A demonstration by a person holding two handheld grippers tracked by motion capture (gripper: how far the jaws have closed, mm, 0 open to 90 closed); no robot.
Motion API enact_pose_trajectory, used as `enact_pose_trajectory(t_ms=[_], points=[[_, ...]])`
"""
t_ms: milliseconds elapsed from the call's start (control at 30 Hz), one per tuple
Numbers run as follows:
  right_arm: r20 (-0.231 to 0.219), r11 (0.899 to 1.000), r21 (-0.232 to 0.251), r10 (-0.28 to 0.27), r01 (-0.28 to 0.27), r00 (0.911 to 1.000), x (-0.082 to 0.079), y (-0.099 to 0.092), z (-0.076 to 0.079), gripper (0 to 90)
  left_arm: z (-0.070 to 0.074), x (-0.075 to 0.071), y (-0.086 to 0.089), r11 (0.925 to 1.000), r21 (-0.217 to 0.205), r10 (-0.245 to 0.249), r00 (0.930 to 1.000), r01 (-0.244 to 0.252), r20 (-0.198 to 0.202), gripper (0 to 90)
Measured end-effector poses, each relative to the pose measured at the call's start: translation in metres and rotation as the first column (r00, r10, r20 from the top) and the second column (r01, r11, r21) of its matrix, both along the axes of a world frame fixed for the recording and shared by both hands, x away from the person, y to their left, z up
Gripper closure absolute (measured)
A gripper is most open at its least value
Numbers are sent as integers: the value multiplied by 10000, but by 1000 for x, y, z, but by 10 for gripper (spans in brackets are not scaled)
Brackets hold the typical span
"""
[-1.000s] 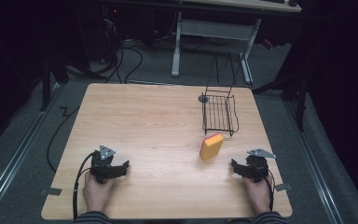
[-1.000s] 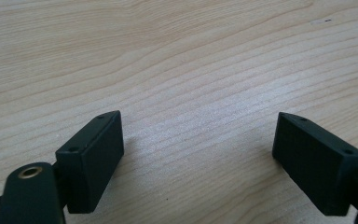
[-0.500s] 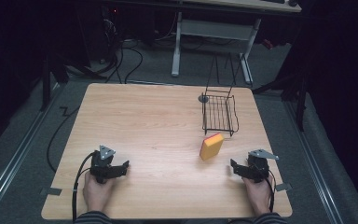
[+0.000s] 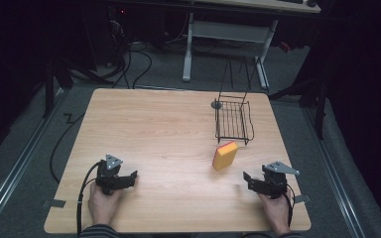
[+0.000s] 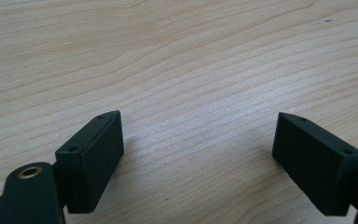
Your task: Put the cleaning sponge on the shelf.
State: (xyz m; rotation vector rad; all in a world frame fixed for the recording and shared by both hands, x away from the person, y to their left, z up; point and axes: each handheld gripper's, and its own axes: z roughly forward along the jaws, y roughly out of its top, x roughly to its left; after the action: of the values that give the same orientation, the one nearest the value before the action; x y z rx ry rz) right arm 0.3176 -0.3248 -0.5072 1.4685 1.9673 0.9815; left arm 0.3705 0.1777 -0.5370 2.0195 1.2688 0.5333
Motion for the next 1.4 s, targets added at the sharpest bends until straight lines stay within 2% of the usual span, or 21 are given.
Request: enact_pose_trajectory(t_ms=[233,533,1167,1400], points=[[443,9991,71,407,-411,9982,-4,11,11,184,0,0,0,10000,4,-2,10000,2,-1,170],[963,9948,179,986,-1007,9905,-4,28,25,170,0,0,0,10000,3,1,10000,-1,1,170],[1424,9834,-70,1804,-1812,9732,14,57,45,143,0,0,0,10000,1,-1,10000,1,1,170],[1251,9824,66,1845,-1868,9748,24,63,47,102,0,0,0,10000,2,0,10000,0,1,170]])
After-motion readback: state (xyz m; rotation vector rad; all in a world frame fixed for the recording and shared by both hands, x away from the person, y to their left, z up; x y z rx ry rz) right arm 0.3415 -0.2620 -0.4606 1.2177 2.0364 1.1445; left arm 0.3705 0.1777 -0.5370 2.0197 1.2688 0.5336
